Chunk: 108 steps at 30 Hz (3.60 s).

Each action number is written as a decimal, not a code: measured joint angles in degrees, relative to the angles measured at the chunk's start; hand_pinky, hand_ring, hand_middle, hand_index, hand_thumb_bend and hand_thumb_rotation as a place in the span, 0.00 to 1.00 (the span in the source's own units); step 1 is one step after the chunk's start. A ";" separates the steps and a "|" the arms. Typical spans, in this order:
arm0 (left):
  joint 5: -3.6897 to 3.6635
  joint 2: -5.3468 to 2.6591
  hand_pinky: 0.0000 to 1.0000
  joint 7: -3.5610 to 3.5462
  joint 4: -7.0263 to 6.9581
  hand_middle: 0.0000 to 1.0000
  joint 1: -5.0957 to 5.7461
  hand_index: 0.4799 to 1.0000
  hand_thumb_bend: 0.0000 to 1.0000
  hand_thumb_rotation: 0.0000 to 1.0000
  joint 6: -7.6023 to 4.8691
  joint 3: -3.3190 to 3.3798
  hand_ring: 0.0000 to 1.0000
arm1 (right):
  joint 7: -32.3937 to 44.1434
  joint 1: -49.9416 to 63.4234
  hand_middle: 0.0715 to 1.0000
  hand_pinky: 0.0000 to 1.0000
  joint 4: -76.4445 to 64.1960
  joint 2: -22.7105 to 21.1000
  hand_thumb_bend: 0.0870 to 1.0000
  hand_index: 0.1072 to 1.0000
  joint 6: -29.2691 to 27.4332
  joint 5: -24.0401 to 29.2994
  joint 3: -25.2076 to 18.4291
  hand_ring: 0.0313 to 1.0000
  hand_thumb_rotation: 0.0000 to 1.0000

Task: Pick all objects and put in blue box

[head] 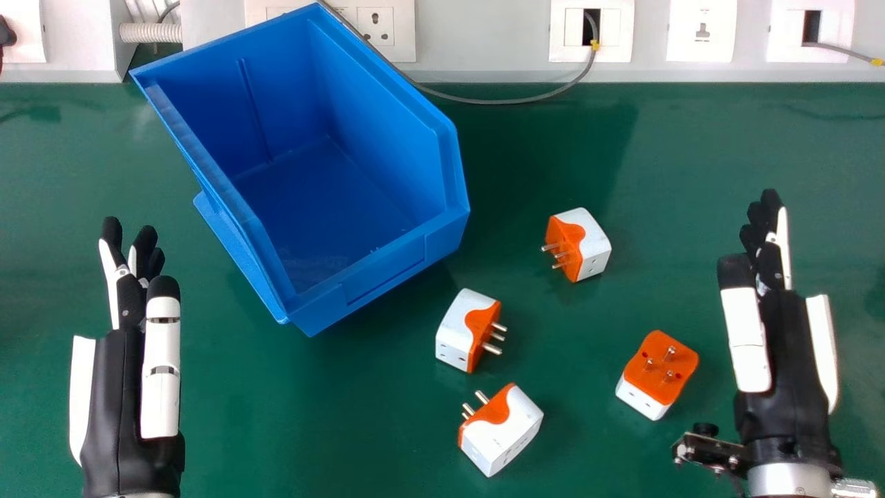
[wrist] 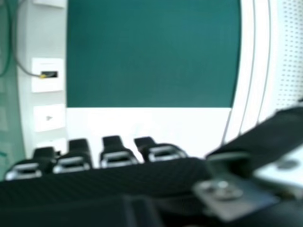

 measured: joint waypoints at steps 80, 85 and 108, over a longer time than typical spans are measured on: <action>-0.11 -1.00 1.00 -0.17 -4.50 1.00 1.82 1.00 0.16 0.92 2.55 0.50 1.00 | -16.36 -13.28 0.86 0.77 18.66 -21.62 0.77 0.85 29.94 -41.92 21.54 0.84 0.56; -0.22 -0.61 1.00 -0.48 -4.54 1.00 1.82 1.00 0.21 0.89 2.58 0.54 1.00 | -10.88 -13.47 0.85 0.75 14.15 -23.17 0.78 0.83 33.92 -42.50 23.09 0.83 0.47; -0.41 -0.53 1.00 -0.67 -4.54 1.00 1.83 1.00 0.26 0.86 2.58 0.50 1.00 | -7.33 -14.88 0.23 0.14 9.25 -26.06 0.45 0.41 32.29 -40.29 25.73 0.17 0.13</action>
